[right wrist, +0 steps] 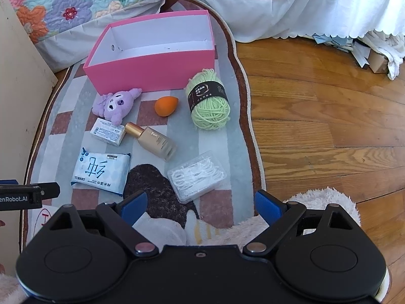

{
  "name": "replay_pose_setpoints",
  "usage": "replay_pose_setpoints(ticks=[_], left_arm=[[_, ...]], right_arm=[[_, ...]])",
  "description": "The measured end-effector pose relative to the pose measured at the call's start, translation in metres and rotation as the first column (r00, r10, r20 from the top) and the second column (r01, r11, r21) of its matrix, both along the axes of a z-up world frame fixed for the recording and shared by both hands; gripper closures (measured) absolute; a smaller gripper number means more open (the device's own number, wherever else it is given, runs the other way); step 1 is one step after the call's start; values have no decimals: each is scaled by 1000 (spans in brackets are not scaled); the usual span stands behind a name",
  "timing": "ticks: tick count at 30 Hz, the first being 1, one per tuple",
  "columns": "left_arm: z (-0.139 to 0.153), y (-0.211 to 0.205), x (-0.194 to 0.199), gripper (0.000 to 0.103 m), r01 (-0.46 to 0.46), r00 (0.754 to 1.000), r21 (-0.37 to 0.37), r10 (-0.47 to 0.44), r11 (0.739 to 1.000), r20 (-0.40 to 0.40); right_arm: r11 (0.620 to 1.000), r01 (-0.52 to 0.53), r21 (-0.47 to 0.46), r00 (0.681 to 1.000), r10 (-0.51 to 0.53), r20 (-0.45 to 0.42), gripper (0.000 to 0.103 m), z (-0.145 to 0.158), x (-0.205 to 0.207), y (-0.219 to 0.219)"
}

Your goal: Organize objects

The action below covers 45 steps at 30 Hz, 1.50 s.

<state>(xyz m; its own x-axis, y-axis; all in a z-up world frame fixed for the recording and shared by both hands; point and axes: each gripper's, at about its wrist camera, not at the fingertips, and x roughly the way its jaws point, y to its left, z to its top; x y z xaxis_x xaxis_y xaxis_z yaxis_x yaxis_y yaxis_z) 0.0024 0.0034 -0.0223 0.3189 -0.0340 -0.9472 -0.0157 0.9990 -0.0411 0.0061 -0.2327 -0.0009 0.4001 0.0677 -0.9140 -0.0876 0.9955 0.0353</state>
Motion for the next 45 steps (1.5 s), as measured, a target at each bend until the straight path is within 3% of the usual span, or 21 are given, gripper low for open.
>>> replay_pose_setpoints(ticks=[26, 34, 45], left_arm=[[2, -1, -3, 0, -2, 1000, -28, 2, 1000, -2], [13, 1, -5, 0, -8, 999, -53, 9, 999, 30], [7, 5, -4, 0, -31, 1000, -60, 31, 998, 2]], right_arm=[[1000, -3, -7, 1000, 2, -13, 9, -4, 1, 0], [1000, -6, -10, 1000, 6, -22, 9, -6, 3, 0], [1000, -8, -14, 999, 8, -31, 9, -9, 5, 0]])
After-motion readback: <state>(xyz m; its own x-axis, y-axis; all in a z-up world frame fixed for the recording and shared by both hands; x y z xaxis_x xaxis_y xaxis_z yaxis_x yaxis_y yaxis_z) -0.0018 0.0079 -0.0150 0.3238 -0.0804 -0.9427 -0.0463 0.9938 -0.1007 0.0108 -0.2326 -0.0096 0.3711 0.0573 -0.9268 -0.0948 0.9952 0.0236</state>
